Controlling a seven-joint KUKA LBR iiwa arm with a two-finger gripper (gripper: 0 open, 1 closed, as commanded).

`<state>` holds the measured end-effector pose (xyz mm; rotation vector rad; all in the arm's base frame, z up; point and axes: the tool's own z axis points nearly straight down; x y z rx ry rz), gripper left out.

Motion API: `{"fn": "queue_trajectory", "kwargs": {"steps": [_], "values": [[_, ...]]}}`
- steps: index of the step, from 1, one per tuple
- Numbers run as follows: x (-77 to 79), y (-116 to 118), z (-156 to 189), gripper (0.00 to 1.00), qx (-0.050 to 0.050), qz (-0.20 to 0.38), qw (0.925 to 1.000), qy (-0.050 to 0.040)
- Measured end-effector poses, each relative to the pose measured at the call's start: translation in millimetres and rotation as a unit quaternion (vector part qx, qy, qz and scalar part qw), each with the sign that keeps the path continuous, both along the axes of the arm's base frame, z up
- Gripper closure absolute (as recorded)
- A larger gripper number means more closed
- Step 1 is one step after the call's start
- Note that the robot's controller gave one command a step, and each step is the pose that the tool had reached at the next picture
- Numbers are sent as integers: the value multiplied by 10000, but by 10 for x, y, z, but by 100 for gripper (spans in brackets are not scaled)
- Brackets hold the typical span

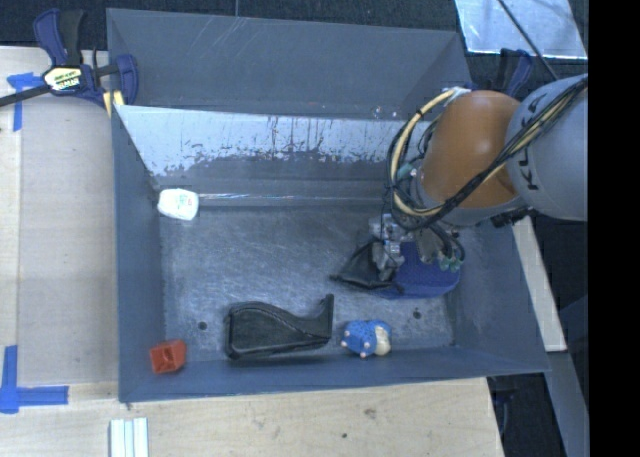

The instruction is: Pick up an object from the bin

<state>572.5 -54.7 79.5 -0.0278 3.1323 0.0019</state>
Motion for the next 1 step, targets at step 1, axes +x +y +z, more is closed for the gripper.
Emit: {"fn": "queue_trajectory", "kwargs": {"steps": [1], "values": [[75,-6,1491,100,-13,11,10000,-18]]}}
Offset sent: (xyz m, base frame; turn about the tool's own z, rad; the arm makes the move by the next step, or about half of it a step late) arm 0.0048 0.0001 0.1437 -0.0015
